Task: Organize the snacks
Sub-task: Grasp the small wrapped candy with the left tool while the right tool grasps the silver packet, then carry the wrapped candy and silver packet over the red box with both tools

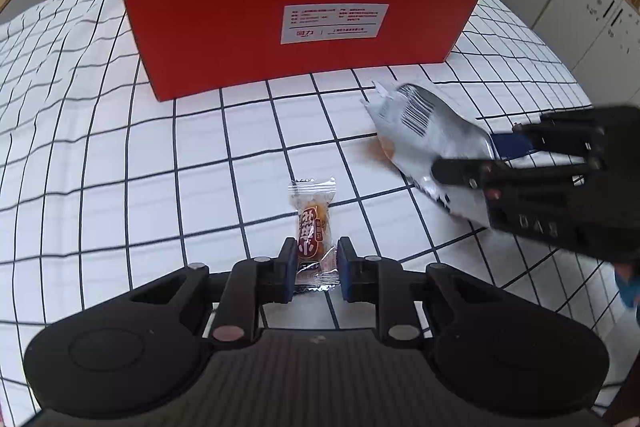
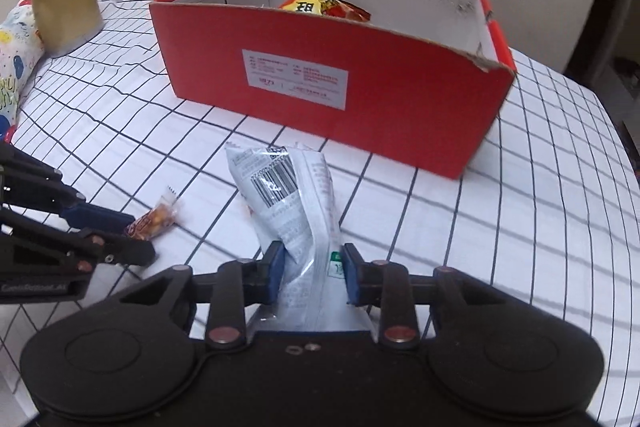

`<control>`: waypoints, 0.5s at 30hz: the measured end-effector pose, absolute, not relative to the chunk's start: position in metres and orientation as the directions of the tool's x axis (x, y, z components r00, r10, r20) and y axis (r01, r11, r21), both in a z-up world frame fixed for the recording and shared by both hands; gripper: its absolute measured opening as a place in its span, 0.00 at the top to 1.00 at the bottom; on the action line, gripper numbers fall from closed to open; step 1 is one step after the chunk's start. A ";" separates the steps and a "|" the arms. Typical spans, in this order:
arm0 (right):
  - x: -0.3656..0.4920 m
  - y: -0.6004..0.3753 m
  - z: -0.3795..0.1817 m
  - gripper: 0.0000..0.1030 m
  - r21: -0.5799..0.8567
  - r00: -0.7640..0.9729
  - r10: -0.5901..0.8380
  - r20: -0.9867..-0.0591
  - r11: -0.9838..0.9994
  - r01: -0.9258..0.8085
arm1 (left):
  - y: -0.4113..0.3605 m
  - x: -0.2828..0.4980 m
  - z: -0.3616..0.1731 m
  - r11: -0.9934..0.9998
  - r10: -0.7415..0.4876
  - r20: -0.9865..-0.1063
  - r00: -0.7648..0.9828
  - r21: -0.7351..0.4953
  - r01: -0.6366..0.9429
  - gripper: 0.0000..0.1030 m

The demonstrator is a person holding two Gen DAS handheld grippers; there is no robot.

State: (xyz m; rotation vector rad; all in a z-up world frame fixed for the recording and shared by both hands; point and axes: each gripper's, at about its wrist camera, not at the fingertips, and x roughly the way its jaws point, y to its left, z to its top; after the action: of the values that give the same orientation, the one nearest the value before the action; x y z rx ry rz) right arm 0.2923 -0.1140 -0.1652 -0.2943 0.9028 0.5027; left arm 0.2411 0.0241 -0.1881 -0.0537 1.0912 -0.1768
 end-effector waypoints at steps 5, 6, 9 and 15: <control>0.274 -0.112 -0.159 0.73 -0.017 0.517 0.282 -0.808 0.866 -0.499 | 0.028 0.233 -0.184 0.983 -0.181 -0.874 0.450 -0.157 0.092 0.80; 0.271 -0.112 -0.157 0.73 -0.012 0.517 0.283 -0.808 0.869 -0.494 | 0.029 0.231 -0.183 0.983 -0.184 -0.873 0.451 -0.162 0.087 0.80; 0.262 -0.111 -0.149 0.73 -0.004 0.523 0.283 -0.804 0.877 -0.481 | 0.031 0.225 -0.177 0.981 -0.193 -0.869 0.456 -0.178 0.075 0.80; 0.244 -0.113 -0.130 0.73 0.020 0.536 0.292 -0.792 0.890 -0.455 | 0.036 0.214 -0.159 0.976 -0.211 -0.849 0.484 -0.208 0.061 0.80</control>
State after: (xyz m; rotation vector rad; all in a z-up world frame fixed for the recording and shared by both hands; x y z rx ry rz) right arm 0.2438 -0.1126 -0.1299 -0.1977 0.9019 0.4476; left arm 0.2140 0.0356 -0.1588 -0.1570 1.0533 -0.1663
